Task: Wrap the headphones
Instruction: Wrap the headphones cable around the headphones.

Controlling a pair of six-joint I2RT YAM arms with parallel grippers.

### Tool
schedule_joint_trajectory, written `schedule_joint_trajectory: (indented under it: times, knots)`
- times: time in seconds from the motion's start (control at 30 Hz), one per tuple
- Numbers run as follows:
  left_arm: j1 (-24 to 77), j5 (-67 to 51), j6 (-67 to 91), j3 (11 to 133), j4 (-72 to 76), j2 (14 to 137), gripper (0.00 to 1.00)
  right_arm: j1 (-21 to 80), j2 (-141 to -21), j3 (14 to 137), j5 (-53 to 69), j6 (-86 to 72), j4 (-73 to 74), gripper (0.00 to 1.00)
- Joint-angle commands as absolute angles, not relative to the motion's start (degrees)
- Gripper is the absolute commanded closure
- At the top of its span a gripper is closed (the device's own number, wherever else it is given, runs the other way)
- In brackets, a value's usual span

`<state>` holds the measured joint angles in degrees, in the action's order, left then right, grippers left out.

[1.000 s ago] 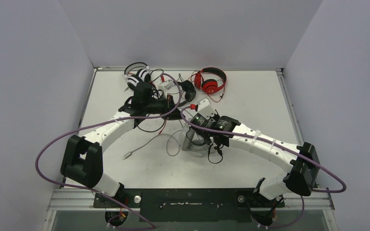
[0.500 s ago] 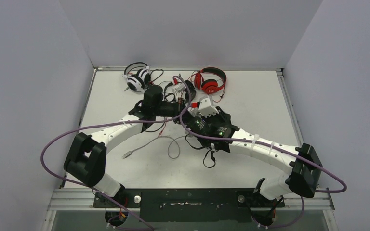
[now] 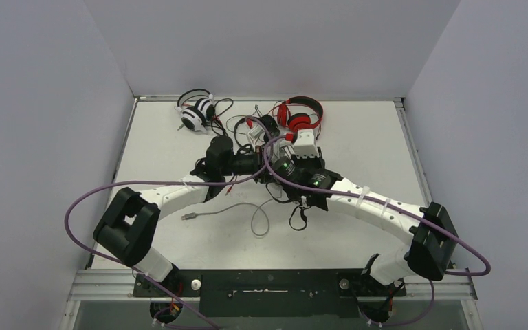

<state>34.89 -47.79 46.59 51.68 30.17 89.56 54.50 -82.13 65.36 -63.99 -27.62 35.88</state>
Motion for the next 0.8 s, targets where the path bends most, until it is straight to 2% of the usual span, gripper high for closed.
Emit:
schedule_joint_trajectory:
  times: [0.0, 0.1, 0.2, 0.3, 0.5, 0.77]
  knots:
    - [36.78, -43.61, 50.47, 48.72, 42.98, 87.39, 0.78, 52.46, -78.02, 70.11, -56.6, -36.85, 30.3, 1.0]
    - [38.34, -41.02, 47.94, 47.8, 41.53, 86.53, 0.71, 50.81, -77.72, 71.85, -53.21, -40.8, 31.55, 1.0]
    - [40.12, -39.37, 46.87, 47.12, 41.03, 86.28, 0.59, 49.71, -77.53, 73.56, -51.3, -45.44, 33.75, 1.0]
    - [41.42, -36.59, 44.62, 46.33, 39.58, 86.41, 0.54, 49.31, -77.01, 74.62, -48.99, -47.52, 34.12, 1.0]
    - [43.93, -29.44, 38.72, 43.66, 38.57, 86.41, 0.52, 48.14, -76.04, 77.64, -43.82, -48.29, 34.7, 1.0]
    - [47.24, -26.45, 35.07, 40.99, 42.45, 88.66, 0.54, 45.08, -76.09, 86.81, -36.56, -48.74, 39.37, 1.0]
